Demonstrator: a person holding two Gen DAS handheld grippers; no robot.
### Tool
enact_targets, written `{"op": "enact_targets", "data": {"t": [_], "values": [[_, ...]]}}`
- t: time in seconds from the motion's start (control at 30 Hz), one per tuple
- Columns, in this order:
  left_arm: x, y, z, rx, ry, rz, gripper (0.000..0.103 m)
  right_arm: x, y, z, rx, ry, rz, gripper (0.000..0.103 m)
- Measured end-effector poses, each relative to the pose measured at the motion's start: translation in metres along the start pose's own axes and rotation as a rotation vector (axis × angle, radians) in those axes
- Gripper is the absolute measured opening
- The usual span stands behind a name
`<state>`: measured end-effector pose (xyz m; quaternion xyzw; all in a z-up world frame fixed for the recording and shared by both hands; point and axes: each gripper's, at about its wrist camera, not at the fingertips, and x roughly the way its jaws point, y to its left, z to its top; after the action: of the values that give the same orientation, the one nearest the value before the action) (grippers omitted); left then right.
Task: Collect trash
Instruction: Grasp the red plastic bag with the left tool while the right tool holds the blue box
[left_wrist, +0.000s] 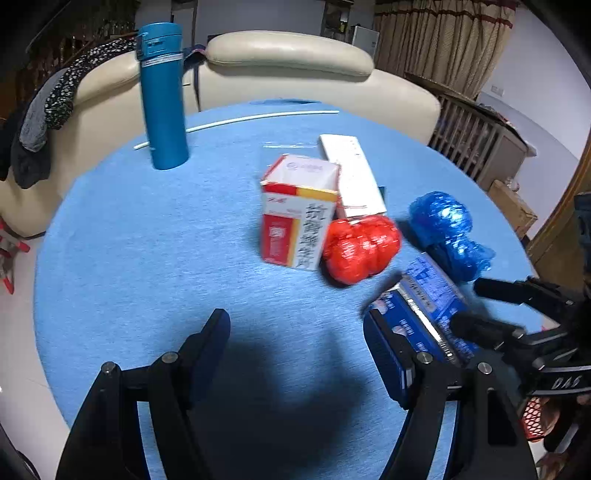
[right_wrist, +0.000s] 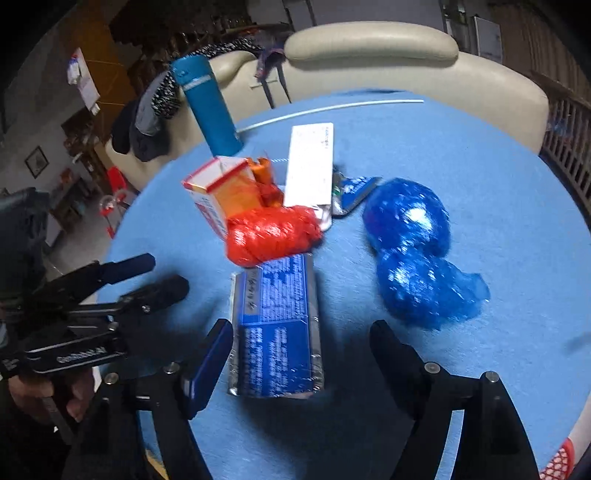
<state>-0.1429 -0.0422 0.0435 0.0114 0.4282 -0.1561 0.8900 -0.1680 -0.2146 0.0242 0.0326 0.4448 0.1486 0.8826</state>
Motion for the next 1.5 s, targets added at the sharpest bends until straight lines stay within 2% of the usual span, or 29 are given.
{"op": "enact_targets", "data": {"t": [0.1,0.2,0.33,0.37,0.4,0.43,0.57,0.7,0.9,1.03,1.17,1.23,1.27,1.3,1.5], "values": [[0.003,0.011,-0.005,-0.031,0.019,0.025,0.075,0.006,0.005,0.001,0.03,-0.012,0.014,0.087],[0.006,0.019,-0.008,-0.056,0.033,0.042,0.075,0.02,0.015,-0.001,0.012,0.016,0.012,0.087],[0.009,0.02,-0.004,-0.041,0.034,0.056,0.075,0.031,0.031,-0.005,-0.026,0.029,-0.003,0.087],[0.009,0.021,-0.002,-0.037,0.031,0.058,0.075,0.033,0.034,-0.007,-0.033,0.035,-0.015,0.085],[0.01,0.02,0.0,-0.035,0.029,0.059,0.075,0.035,0.036,-0.008,-0.036,0.038,-0.017,0.062],[0.01,0.019,0.002,-0.033,0.024,0.06,0.075,0.038,0.037,-0.008,-0.036,0.051,-0.01,0.058],[0.012,0.009,0.008,-0.009,0.022,0.037,0.075,0.03,0.025,-0.01,0.017,0.017,-0.027,0.057],[0.019,-0.02,0.023,0.083,0.008,-0.027,0.075,0.012,0.004,-0.012,0.082,-0.019,-0.058,0.057],[0.035,-0.072,0.048,0.338,0.003,-0.125,0.076,0.0,-0.027,-0.026,0.176,-0.02,-0.086,0.057],[0.059,-0.08,0.065,0.466,0.03,-0.062,0.076,0.001,-0.033,-0.032,0.213,-0.023,-0.069,0.057],[0.083,-0.074,0.071,0.5,0.119,-0.082,0.076,0.002,-0.033,-0.036,0.212,-0.032,-0.057,0.057],[0.089,-0.073,0.068,0.516,0.123,-0.054,0.075,0.003,-0.034,-0.036,0.213,-0.04,-0.044,0.057],[0.09,-0.072,0.067,0.515,0.124,-0.049,0.069,0.003,-0.036,-0.037,0.214,-0.041,-0.043,0.057],[0.092,-0.069,0.066,0.491,0.142,-0.075,0.049,0.003,-0.037,-0.038,0.215,-0.041,-0.041,0.057],[0.078,-0.056,0.058,0.369,0.132,-0.107,0.045,0.004,-0.036,-0.041,0.215,-0.041,-0.052,0.057]]}}
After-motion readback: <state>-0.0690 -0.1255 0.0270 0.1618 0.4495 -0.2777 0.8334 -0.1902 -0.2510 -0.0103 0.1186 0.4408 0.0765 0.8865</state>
